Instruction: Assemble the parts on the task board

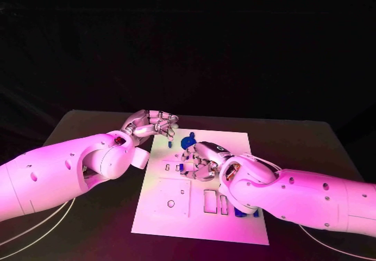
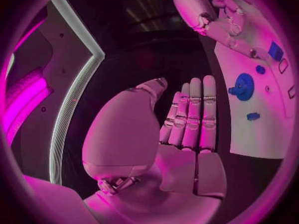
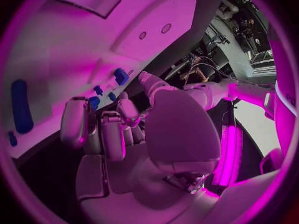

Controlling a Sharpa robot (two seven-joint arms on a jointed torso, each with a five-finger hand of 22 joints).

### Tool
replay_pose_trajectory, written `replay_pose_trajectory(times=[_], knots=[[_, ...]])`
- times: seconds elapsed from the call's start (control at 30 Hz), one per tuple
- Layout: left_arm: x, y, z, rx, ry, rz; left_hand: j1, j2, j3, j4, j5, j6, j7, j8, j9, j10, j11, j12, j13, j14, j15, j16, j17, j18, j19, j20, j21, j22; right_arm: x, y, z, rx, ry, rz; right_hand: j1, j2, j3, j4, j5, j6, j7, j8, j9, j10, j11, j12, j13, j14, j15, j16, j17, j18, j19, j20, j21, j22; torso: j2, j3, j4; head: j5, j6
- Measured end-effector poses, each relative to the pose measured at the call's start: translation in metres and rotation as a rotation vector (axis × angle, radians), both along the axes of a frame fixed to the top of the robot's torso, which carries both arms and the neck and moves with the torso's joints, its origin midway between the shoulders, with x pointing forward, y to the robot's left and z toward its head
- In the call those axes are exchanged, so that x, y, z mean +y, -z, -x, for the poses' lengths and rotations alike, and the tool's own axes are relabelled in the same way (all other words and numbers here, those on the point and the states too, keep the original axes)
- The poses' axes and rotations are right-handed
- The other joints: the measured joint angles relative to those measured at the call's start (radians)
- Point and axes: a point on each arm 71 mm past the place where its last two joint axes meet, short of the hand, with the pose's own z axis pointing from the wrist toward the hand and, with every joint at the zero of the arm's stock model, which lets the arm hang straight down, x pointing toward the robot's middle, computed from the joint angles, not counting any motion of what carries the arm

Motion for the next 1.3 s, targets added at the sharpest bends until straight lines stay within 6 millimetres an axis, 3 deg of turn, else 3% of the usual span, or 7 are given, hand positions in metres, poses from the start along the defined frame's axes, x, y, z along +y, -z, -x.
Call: replay_pose_trajectory(times=[0.13, 0.2, 0.33, 0.43, 0.63, 0.93, 1.3], knots=[[0.004, 0.005, -0.001, 0.037, 0.002, -0.089, -0.026, 0.012, -0.023, 0.014, 0.000, -0.006, -0.019, 0.072, 0.044, -0.042, -0.019, 0.171, 0.120, 0.124, -0.019, 0.234, 0.225, 0.000, 0.015, -0.015, 0.043, 0.024, -0.019, -0.018, 0.000, -0.028, -0.025, -0.038, 0.003, 0.003, -0.010, 0.010, -0.001, 0.000, 0.000, 0.000, -0.001, -0.020, 0.002, -0.018, -0.019, 0.000, 0.000, -0.015, 0.000, 0.016, -0.035, 0.002, -0.058, -0.024, -0.001, 0.0000, -0.0015, 0.004, -0.003], [0.007, 0.009, -0.001, 0.063, 0.013, -0.147, -0.042, 0.023, -0.028, 0.019, 0.000, -0.016, -0.028, 0.116, 0.071, -0.077, -0.025, 0.283, 0.199, 0.173, -0.025, 0.354, 0.343, 0.000, 0.013, -0.016, 0.066, 0.038, -0.032, -0.025, 0.001, -0.037, -0.035, -0.056, 0.004, 0.004, -0.026, 0.022, -0.100, 0.000, 0.000, 0.011, 0.000, -0.022, 0.003, -0.019, -0.024, 0.000, 0.000, -0.015, 0.000, 0.016, -0.041, 0.002, -0.072, -0.032, -0.001, 0.0004, -0.0021, 0.005, -0.006], [0.009, 0.016, 0.000, 0.105, 0.055, -0.277, -0.081, 0.030, -0.032, 0.023, 0.000, -0.031, -0.033, 0.181, 0.109, -0.116, -0.036, 0.443, 0.308, 0.246, -0.035, 0.509, 0.506, 0.000, 0.012, -0.028, 0.105, 0.062, -0.055, -0.037, 0.000, -0.046, -0.043, -0.096, 0.014, 0.015, -0.041, 0.033, -0.142, 0.000, 0.000, 0.023, 0.003, -0.022, 0.003, -0.019, -0.025, 0.000, 0.000, -0.015, 0.001, 0.016, -0.041, 0.002, -0.074, -0.031, -0.002, 0.0014, -0.0041, 0.010, -0.008], [0.007, 0.020, 0.002, 0.127, 0.088, -0.358, -0.102, 0.033, -0.036, 0.028, 0.000, -0.035, -0.037, 0.212, 0.125, -0.119, -0.039, 0.521, 0.366, 0.286, -0.042, 0.577, 0.585, 0.000, 0.021, -0.037, 0.135, 0.087, -0.069, -0.042, -0.002, -0.042, -0.034, -0.124, 0.020, 0.019, -0.043, 0.036, -0.143, 0.000, 0.000, 0.027, 0.003, -0.022, 0.003, -0.019, -0.024, 0.000, 0.000, -0.015, 0.001, 0.016, -0.041, 0.002, -0.070, -0.025, -0.004, 0.0029, -0.0058, 0.014, -0.010], [-0.001, 0.025, 0.004, 0.169, 0.175, -0.557, -0.148, 0.037, -0.039, 0.030, 0.005, -0.022, -0.057, 0.266, 0.158, -0.075, -0.061, 0.672, 0.503, 0.363, -0.058, 0.683, 0.723, 0.000, 0.080, -0.051, 0.214, 0.178, -0.105, -0.055, -0.012, -0.029, 0.036, -0.225, 0.050, 0.029, -0.049, 0.041, -0.067, 0.008, -0.008, 0.045, 0.006, -0.017, -0.003, -0.011, -0.013, 0.000, 0.000, -0.015, 0.001, 0.016, -0.022, -0.005, -0.044, -0.003, -0.012, 0.0055, -0.0063, 0.027, -0.016], [-0.016, 0.015, -0.008, 0.193, 0.231, -0.802, -0.228, 0.038, -0.056, 0.033, 0.005, -0.004, -0.074, 0.307, 0.198, -0.002, -0.080, 0.790, 0.631, 0.425, -0.080, 0.751, 0.794, -0.002, 0.159, -0.070, 0.304, 0.298, -0.137, -0.067, -0.030, -0.025, 0.157, -0.343, 0.050, 0.029, -0.049, 0.047, -0.045, 0.008, -0.008, 0.045, 0.005, -0.017, -0.003, -0.011, -0.013, 0.000, 0.000, -0.015, 0.001, 0.016, -0.023, -0.006, -0.044, -0.003, -0.021, 0.0105, -0.0053, 0.049, -0.025], [-0.034, 0.016, -0.018, 0.218, 0.252, -0.990, -0.304, 0.049, -0.093, 0.032, 0.005, 0.010, -0.096, 0.351, 0.255, 0.078, -0.100, 0.876, 0.744, 0.433, -0.091, 0.796, 0.794, -0.031, 0.254, -0.086, 0.392, 0.436, -0.148, -0.068, -0.039, -0.026, 0.211, -0.384, 0.050, 0.029, -0.049, 0.047, -0.041, 0.008, -0.008, 0.045, 0.003, -0.017, -0.003, -0.011, -0.014, 0.000, 0.000, -0.015, 0.000, 0.016, -0.023, -0.005, -0.044, -0.003, -0.024, 0.0113, -0.0066, 0.050, -0.030]])
